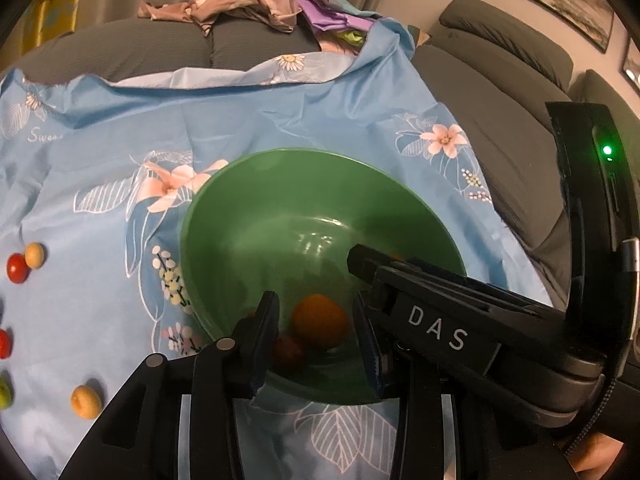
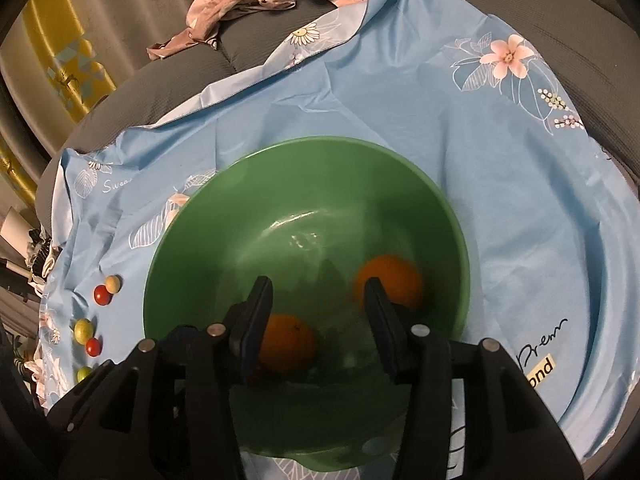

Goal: Organize fruits

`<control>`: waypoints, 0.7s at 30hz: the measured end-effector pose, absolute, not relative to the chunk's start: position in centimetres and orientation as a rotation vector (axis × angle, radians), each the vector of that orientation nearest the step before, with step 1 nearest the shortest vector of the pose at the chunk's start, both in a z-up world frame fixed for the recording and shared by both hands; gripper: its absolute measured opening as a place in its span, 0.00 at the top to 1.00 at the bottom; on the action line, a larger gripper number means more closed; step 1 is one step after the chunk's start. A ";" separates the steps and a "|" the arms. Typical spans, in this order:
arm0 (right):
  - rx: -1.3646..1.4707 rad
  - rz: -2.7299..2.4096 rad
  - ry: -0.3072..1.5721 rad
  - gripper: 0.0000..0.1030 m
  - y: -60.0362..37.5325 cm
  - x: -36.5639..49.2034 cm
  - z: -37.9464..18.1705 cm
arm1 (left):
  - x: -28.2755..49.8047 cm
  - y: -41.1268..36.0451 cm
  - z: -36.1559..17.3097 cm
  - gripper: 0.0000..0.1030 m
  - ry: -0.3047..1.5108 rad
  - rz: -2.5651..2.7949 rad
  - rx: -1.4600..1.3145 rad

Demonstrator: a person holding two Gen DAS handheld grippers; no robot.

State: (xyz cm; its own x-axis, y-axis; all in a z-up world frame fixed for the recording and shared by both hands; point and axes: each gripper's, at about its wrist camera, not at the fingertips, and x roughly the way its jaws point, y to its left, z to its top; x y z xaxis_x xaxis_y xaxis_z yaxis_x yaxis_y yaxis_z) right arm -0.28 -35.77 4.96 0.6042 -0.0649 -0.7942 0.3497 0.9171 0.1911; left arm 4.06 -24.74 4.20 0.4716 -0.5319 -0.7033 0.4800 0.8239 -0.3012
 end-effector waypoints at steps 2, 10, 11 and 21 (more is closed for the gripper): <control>0.344 -0.250 0.884 0.49 -35.7 -0.4 5.3 | 3.9 -24.6 4.5 0.63 0.880 -0.623 -0.067; 0.345 -0.220 0.818 0.38 -35.1 -1.2 7.0 | 3.3 -22.6 6.5 0.63 0.843 -0.622 -0.079; 0.341 -0.217 0.813 0.38 -35.0 -1.2 7.2 | 3.3 -22.3 6.8 0.63 0.838 -0.615 -0.086; 0.314 -0.181 0.780 0.31 -33.5 -1.4 8.3 | 3.6 -16.0 9.1 0.57 0.788 -0.503 -0.234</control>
